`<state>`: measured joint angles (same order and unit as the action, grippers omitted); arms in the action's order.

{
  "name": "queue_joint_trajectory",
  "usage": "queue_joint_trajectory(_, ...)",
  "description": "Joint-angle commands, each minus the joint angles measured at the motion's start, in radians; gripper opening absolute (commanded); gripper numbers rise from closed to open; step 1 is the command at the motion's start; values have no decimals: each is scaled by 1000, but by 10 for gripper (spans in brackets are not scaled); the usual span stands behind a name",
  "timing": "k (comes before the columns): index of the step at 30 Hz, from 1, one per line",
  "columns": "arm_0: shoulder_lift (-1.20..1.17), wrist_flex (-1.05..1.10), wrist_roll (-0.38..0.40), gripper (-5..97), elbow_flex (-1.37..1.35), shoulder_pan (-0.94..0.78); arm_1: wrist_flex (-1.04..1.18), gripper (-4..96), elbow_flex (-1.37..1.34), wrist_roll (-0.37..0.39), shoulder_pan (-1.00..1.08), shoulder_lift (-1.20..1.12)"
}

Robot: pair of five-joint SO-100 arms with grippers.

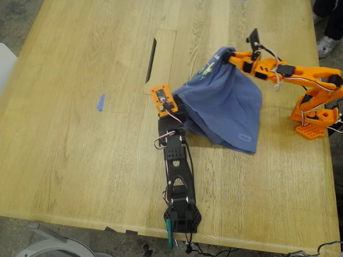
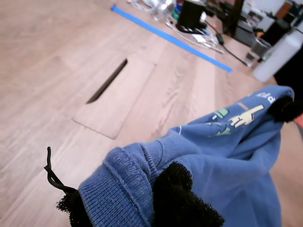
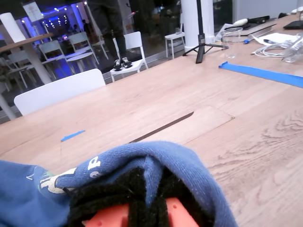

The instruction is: Fold a T-shirt

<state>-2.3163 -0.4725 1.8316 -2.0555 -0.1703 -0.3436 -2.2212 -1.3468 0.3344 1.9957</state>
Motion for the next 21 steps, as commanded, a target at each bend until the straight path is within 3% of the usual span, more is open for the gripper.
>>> queue_joint_trajectory(1,-11,120,-9,-2,29,-63,-69,1,112,-11,11,-77)
queue_joint_trajectory(21,143,515,-15,-2,-64,-249,-152,1,881,-11,40,-805)
